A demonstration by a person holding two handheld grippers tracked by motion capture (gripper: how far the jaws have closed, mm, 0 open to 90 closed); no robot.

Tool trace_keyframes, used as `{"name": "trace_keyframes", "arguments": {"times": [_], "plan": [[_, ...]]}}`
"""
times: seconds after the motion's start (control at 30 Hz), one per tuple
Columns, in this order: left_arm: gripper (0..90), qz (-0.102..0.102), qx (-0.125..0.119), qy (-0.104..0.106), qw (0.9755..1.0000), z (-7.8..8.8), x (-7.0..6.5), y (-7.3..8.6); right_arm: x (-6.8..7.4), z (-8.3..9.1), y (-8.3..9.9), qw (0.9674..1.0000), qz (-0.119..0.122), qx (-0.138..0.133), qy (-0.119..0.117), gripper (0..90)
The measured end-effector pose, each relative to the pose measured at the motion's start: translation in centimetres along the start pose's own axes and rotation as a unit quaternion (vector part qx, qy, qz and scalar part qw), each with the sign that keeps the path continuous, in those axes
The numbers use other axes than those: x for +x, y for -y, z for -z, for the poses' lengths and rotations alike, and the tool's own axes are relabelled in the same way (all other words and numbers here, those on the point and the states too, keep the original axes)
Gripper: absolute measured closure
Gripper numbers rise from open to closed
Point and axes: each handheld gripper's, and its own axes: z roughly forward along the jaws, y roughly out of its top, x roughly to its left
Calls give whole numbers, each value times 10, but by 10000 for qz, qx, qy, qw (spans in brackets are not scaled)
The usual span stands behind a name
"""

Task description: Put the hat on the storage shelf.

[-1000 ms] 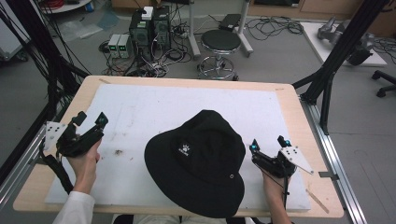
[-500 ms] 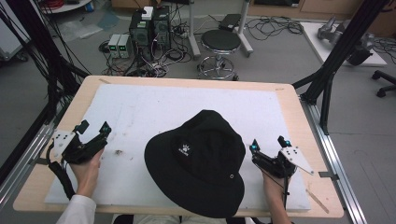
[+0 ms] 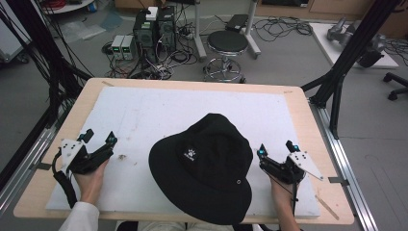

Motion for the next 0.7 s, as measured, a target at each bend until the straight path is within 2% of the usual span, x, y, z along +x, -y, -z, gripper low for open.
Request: {"name": "trace_keyframes", "arguments": {"times": [0.2,0.7], "plan": [[236,-37,20,-5,10000,2,0,2,0,1,0,10000,-7,6,-8,33],[241,210,82,-2,9997,3,4,5,0,0,1,10000,4,37,-35,33]]}}
